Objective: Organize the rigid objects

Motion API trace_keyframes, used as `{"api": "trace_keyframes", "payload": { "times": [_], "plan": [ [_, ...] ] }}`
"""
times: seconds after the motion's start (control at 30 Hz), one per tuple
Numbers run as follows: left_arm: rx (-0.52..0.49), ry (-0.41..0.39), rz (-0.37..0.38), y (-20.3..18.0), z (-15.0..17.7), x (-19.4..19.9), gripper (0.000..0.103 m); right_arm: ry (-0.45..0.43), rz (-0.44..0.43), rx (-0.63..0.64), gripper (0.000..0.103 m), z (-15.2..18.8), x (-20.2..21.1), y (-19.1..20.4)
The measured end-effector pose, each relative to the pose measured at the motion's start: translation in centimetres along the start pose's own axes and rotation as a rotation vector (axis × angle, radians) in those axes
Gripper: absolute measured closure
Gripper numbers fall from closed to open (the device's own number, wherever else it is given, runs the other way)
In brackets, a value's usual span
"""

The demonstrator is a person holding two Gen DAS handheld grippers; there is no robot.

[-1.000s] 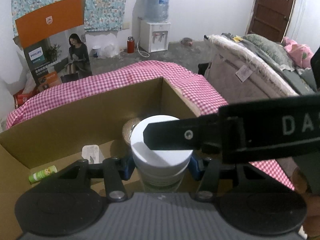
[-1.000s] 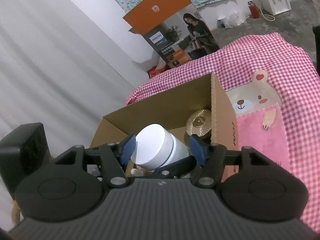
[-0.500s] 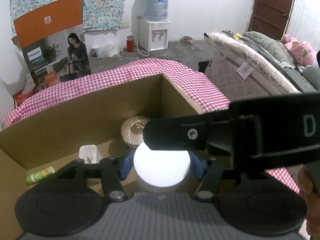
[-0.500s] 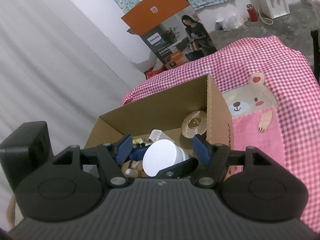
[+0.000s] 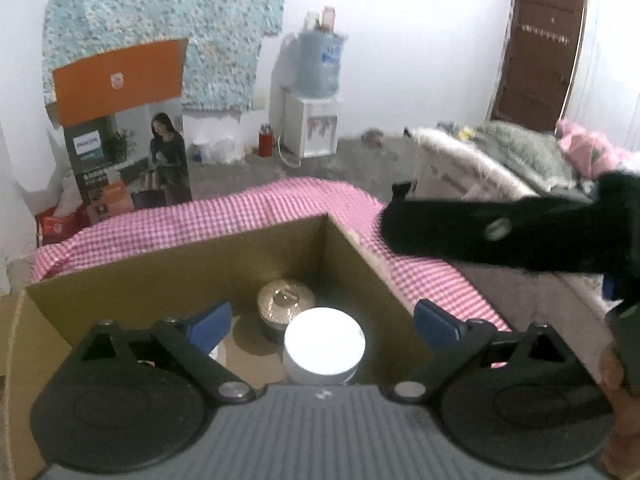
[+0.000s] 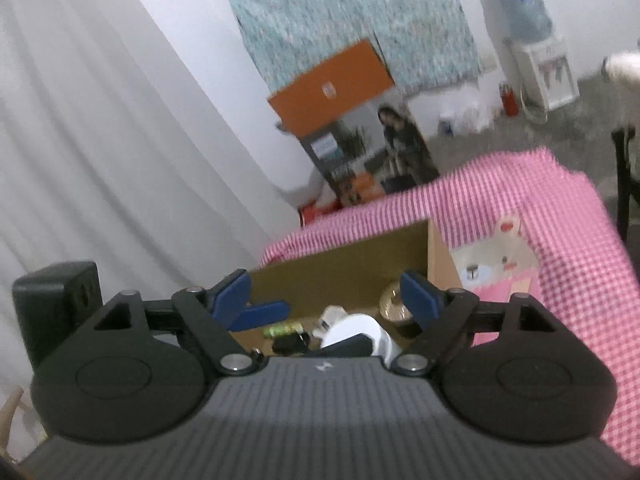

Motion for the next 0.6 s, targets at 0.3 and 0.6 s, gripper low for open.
{"api": "trace_keyframes", "payload": {
  "times": [0.3,0.6],
  "plan": [
    [-0.008,-0.134,-0.065,-0.5,0.5,8.4,0.000,-0.180,-0.049,0.070,0.003,-0.5,7.2,4.2],
    [-0.027,-0.140,-0.228,-1.4,2.8,12.1,0.000,-0.167,0.022,0.135,0.001,2.3,9.7,7.8]
  ]
}}
Point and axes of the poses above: each gripper's, at about its wrist camera, not at the fingertips, and x roughly against the way its jaws point, y to its left, z to its underside, the point moved 4 cm from there along -x, roughly the way its jaws point
